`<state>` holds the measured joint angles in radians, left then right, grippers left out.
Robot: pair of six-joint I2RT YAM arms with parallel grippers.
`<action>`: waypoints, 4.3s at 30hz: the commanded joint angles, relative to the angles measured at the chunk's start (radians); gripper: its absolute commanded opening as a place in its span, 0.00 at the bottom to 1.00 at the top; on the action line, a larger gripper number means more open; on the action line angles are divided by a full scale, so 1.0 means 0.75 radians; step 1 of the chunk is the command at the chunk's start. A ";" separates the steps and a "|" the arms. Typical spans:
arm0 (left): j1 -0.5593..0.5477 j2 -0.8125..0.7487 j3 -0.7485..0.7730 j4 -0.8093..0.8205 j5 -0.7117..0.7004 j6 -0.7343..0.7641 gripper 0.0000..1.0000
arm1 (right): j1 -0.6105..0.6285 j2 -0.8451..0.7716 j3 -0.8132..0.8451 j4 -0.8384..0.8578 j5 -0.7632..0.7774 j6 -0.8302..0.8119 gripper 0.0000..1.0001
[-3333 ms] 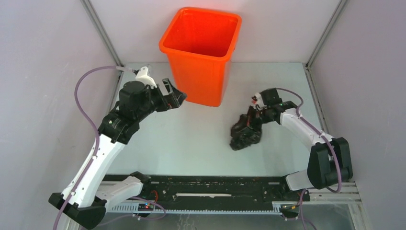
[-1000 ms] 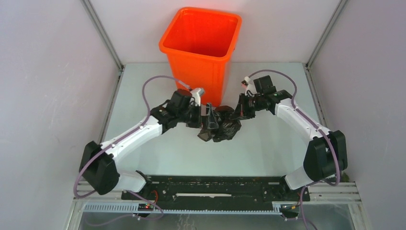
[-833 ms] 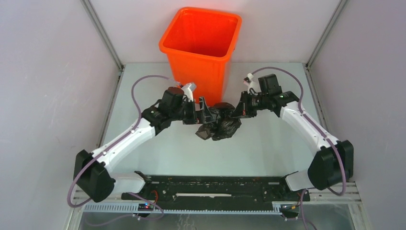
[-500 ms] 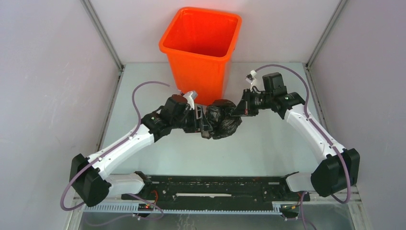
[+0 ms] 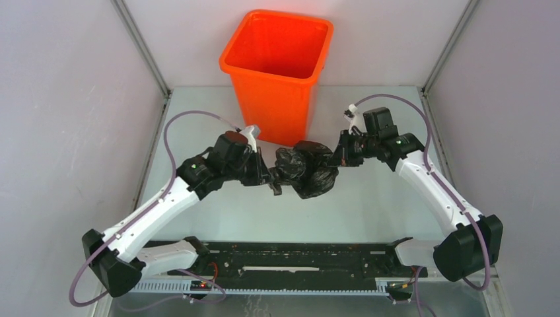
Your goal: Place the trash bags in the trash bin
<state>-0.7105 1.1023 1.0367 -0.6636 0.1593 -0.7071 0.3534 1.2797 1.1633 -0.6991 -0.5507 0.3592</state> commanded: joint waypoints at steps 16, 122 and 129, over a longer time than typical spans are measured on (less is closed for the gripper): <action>0.312 -0.141 0.717 0.003 0.089 0.016 0.00 | 0.065 0.025 0.010 -0.207 0.567 -0.149 0.43; 0.172 0.004 -0.454 0.752 0.244 -0.334 1.00 | -0.130 -0.376 0.463 0.097 -0.169 0.215 0.00; 0.165 0.231 -0.528 0.987 0.280 -0.307 0.99 | -0.128 -0.359 0.495 0.057 -0.161 0.198 0.00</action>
<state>-0.5797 1.1965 0.6796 -0.1089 0.3523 -0.9493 0.2611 1.0100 1.4826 -0.6327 -0.6563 0.5068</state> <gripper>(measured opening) 0.996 0.006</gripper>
